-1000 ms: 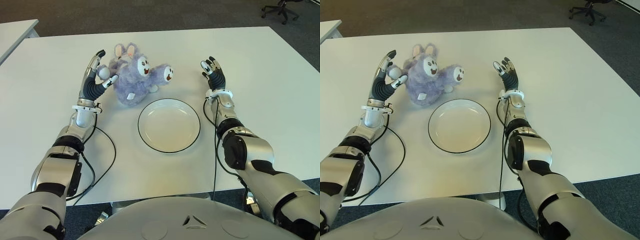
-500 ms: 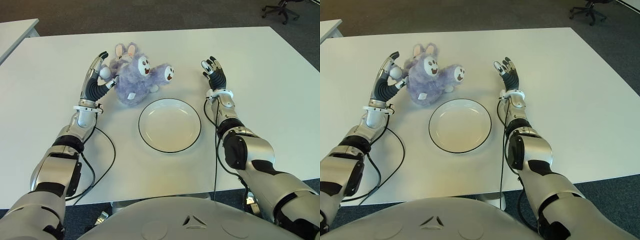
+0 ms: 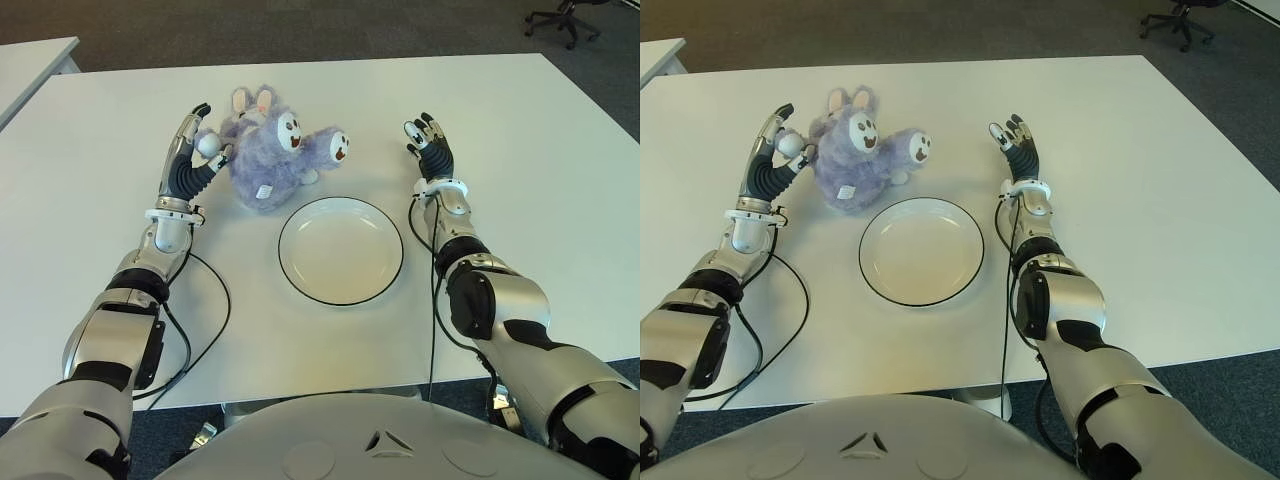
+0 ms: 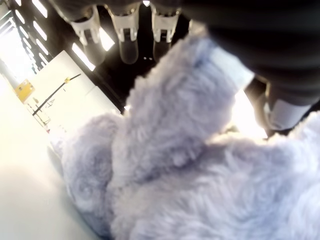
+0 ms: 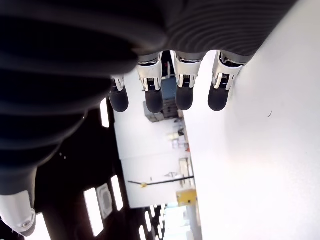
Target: Put the doll into the plate.
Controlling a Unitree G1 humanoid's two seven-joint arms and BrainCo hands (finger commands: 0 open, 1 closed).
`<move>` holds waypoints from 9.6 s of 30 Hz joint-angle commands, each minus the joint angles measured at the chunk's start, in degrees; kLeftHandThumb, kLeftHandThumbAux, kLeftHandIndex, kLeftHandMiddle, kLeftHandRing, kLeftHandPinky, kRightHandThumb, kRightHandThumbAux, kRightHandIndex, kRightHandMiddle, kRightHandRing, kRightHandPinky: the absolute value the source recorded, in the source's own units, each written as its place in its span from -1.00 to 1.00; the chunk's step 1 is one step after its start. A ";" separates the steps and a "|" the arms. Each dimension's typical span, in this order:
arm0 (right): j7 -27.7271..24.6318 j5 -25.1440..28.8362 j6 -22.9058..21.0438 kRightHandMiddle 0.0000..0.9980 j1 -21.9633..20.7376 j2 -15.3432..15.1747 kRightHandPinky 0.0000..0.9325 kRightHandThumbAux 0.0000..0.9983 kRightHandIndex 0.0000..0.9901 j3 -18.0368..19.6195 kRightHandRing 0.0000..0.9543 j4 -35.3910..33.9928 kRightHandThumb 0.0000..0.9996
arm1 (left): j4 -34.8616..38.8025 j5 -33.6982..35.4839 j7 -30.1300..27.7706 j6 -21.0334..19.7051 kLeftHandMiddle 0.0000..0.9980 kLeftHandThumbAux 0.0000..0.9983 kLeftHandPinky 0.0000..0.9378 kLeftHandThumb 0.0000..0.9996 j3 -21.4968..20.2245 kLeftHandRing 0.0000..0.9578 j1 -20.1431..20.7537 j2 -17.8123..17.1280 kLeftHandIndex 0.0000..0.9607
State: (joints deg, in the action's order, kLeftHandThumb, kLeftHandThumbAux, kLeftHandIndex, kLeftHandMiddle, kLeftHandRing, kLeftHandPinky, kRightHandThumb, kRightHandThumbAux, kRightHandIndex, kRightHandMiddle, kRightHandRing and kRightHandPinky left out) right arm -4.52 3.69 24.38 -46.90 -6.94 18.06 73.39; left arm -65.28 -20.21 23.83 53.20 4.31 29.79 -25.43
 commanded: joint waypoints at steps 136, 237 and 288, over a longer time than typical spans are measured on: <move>0.00 0.58 -2.46 -0.90 4.73 1.24 -0.87 0.16 -0.95 0.32 -0.91 2.35 -0.85 | -5.55 3.42 0.70 -8.72 0.59 0.34 0.59 0.47 -2.04 0.67 2.34 12.01 -0.07; -0.04 0.46 -2.95 -0.91 4.60 1.33 -0.89 0.18 -0.95 0.47 -0.92 2.44 -0.84 | -4.41 0.09 12.69 -6.24 0.71 0.39 0.83 0.49 -0.54 0.80 4.90 12.23 -0.08; 0.09 0.24 -2.96 -0.92 4.19 1.32 -0.89 0.19 -0.96 0.35 -0.92 2.54 -0.85 | -3.34 -2.08 15.70 -6.70 0.70 0.39 0.82 0.50 0.65 0.79 8.13 11.07 -0.08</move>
State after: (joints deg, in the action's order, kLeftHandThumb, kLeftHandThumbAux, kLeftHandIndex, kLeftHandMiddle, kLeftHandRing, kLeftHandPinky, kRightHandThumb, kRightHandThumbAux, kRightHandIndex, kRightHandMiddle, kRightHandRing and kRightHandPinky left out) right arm -4.84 3.72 24.39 -47.00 -6.87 18.44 72.86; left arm -67.90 -21.57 38.82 46.63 4.41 38.23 -14.99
